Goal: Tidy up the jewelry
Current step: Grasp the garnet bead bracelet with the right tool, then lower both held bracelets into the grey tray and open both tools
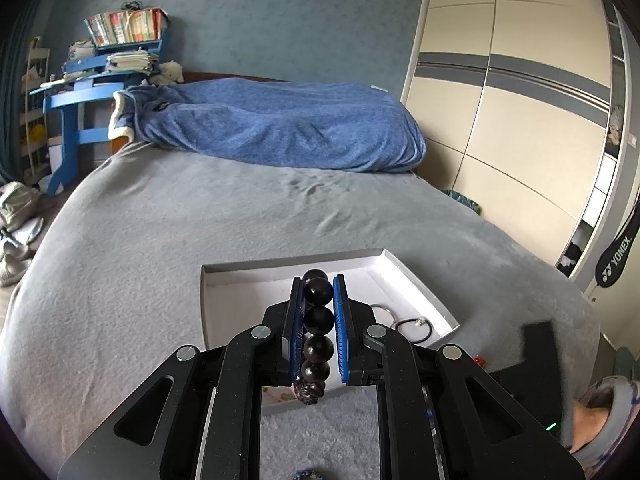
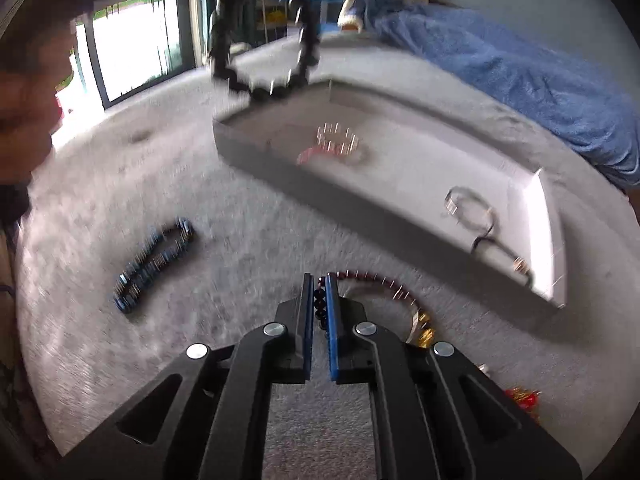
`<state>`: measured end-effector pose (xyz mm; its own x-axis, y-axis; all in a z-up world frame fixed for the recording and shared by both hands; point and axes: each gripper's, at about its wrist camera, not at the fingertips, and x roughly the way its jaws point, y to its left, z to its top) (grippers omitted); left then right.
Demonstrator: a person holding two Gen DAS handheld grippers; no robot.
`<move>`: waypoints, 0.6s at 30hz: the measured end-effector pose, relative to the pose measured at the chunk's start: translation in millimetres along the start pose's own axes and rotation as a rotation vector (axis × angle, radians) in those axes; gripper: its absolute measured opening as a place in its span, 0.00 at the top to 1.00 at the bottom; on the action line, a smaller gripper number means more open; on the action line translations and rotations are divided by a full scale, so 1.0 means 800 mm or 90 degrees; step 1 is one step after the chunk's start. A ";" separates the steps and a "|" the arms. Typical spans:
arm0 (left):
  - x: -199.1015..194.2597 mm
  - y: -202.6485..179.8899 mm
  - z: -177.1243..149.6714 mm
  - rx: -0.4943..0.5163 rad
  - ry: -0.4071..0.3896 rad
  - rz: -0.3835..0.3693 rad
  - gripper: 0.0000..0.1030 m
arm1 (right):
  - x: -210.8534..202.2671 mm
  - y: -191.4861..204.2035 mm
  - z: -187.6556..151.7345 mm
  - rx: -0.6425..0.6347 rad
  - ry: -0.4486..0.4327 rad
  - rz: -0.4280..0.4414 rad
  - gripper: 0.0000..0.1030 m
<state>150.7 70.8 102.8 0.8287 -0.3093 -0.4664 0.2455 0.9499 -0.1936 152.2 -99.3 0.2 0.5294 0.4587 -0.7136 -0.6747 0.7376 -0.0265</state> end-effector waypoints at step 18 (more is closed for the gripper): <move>0.013 0.004 0.000 -0.001 0.017 0.002 0.86 | -0.091 -0.091 0.058 0.162 -0.183 0.035 0.95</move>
<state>160.1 71.0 97.7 0.8159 -0.3076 -0.4896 0.2423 0.9507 -0.1935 186.6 -163.5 87.0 0.6429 0.5950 -0.4823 -0.5767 0.7904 0.2064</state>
